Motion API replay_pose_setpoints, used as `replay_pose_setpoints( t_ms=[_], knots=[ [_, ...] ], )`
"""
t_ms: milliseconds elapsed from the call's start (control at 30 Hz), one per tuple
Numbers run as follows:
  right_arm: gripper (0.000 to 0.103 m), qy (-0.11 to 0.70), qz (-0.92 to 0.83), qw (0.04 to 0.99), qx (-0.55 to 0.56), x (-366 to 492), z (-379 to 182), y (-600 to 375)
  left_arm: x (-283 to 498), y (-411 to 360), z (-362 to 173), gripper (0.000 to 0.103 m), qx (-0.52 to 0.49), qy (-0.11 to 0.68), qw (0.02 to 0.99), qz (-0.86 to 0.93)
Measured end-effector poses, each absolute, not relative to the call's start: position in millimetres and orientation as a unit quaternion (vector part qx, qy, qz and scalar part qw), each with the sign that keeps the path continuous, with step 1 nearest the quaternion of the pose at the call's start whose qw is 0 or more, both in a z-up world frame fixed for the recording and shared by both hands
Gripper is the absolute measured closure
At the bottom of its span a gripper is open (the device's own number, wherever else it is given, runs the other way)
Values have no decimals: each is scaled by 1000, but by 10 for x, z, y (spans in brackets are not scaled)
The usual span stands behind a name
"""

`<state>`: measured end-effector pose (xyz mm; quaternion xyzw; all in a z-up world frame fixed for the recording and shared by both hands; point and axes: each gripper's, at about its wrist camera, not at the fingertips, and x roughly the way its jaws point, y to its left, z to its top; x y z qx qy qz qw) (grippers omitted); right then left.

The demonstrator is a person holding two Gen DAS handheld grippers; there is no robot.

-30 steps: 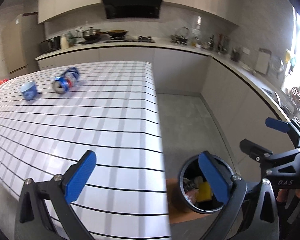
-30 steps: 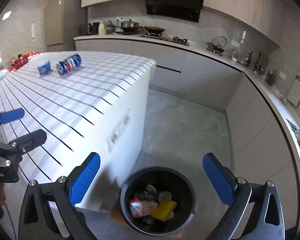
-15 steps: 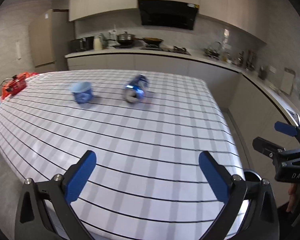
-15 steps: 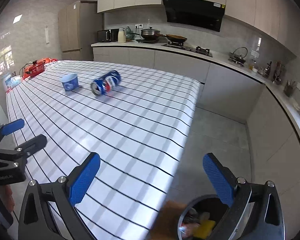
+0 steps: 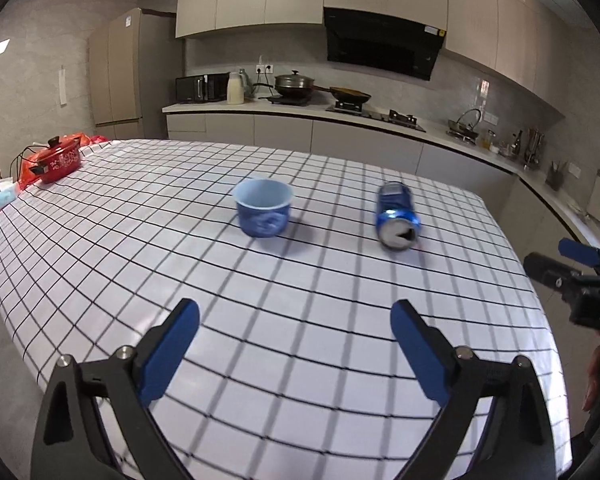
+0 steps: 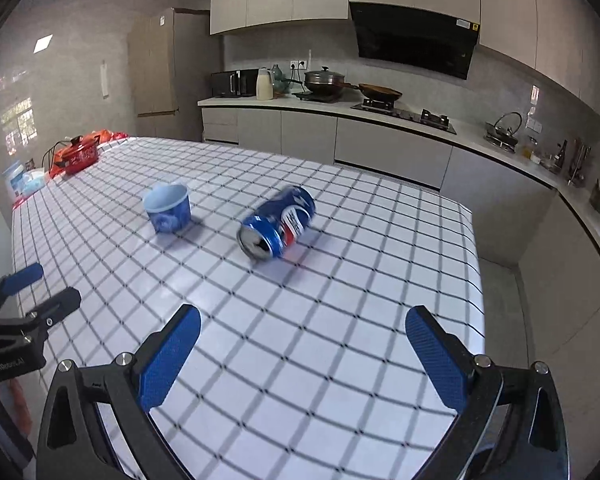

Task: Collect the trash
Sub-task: 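Move both empty tools back toward the cup and Pepsi can on the table, then grasp the blue-and-white cup with the left gripper while the right grasps the Pepsi can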

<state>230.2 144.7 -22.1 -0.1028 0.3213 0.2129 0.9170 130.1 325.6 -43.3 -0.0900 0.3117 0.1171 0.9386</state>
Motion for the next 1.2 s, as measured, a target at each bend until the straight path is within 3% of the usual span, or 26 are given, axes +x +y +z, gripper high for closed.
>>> replay_pose_setpoints(
  t_ms=[200,633,900,1067,1200],
  knots=[
    [10,326,222,914,-101,2592,-315,1744,1627,3540,-571,9,-89,319,937,110],
    [12,374,229,897,-60,3624,-644,2278,2588,3909,-829,14,-102,343,929,98],
    [32,411,243,875,-77,4072,-918,2538,2935,3990,-949,14,-110,367,920,87],
    [33,416,232,874,-100,4180,-895,2493,3019,4048,-909,14,-110,360,922,88],
    [18,428,213,872,-106,4332,-930,2508,3120,4091,-954,14,-109,373,917,91]
  ],
)
